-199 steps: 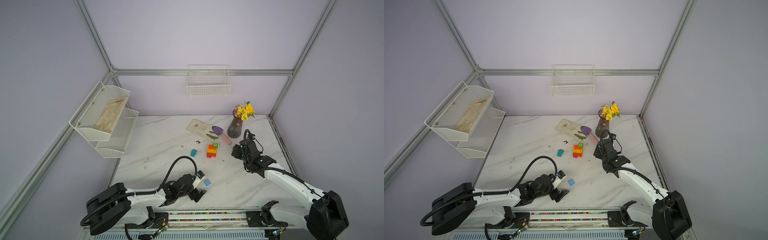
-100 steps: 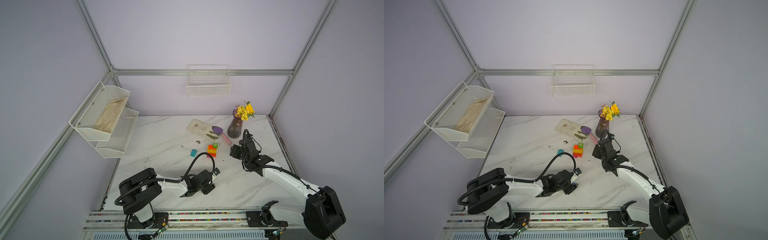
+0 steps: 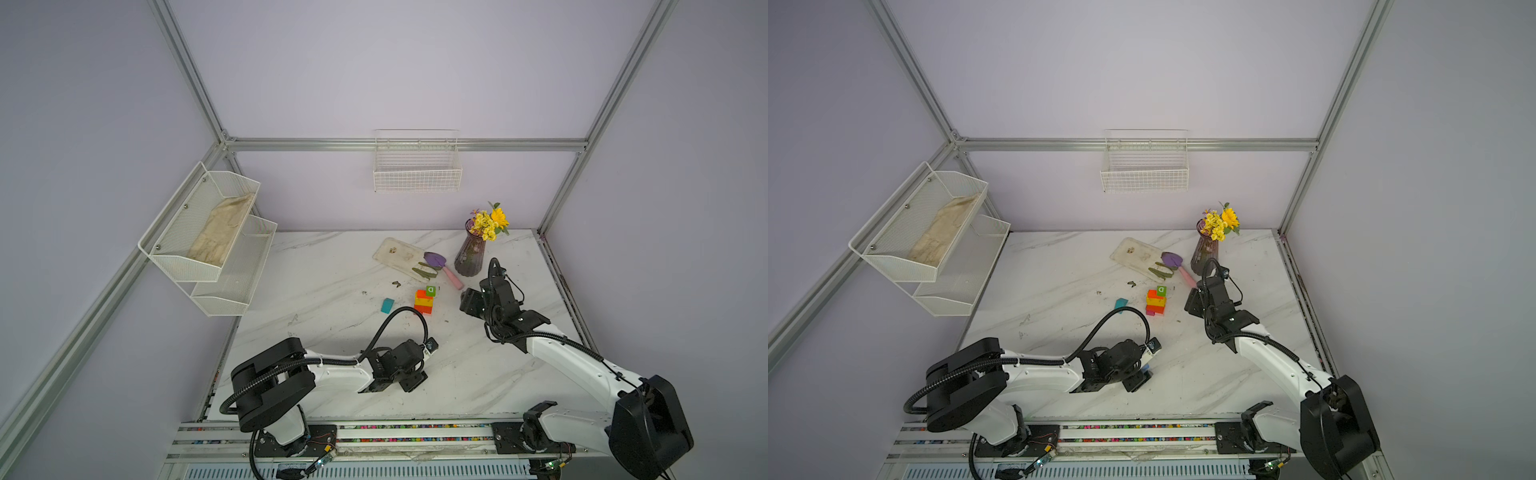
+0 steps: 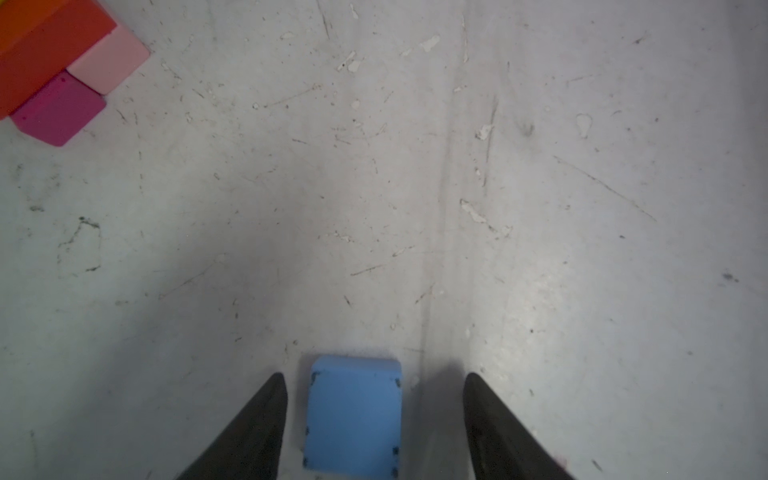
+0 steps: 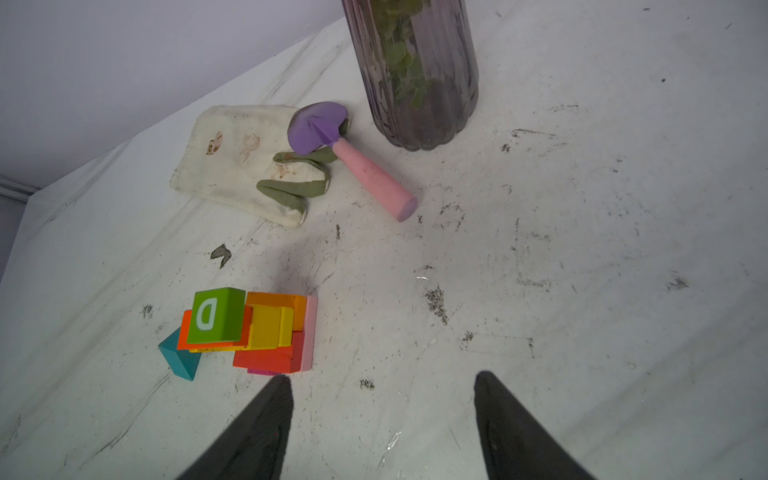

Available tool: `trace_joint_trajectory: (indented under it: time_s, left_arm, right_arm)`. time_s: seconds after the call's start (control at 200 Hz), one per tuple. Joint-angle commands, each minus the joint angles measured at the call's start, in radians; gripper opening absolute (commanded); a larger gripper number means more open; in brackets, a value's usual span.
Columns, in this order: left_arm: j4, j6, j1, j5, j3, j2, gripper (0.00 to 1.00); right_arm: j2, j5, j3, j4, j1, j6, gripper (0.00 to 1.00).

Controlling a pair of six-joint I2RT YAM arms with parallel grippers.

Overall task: Build the wood block tower
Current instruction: 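Lower the left gripper around the light-blue cube and close it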

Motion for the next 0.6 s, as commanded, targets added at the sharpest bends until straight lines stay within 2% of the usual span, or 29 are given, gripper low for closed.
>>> trace_joint_trajectory:
  time_s: [0.0, 0.125, 0.33, 0.41, 0.515, 0.595]
  left_arm:
    - [-0.048, -0.031, -0.001, 0.004, 0.015, -0.026, 0.58]
    - [-0.053, -0.032, -0.001, 0.007, 0.02, -0.019, 0.5]
    - [-0.051, -0.032, -0.001, 0.01, 0.022, -0.02, 0.3]
    - [-0.038, -0.019, 0.0, 0.008, 0.023, -0.042, 0.2]
    - [-0.032, 0.021, -0.001, -0.037, 0.029, -0.1, 0.0]
    - [-0.017, 0.057, -0.001, -0.093, 0.024, -0.165, 0.0]
  right_arm:
    - [-0.025, -0.003, -0.006, 0.004, -0.006, 0.002, 0.71]
    - [-0.032, -0.002, -0.007, 0.001, -0.006, 0.002, 0.72]
    - [-0.031, 0.003, -0.008, 0.009, -0.009, 0.0, 0.72]
    - [-0.027, 0.0, -0.007, 0.03, -0.013, 0.005, 0.71]
    - [-0.027, -0.013, 0.001, 0.069, -0.019, 0.023, 0.69]
    - [-0.036, 0.022, 0.011, 0.086, -0.022, 0.048, 0.7]
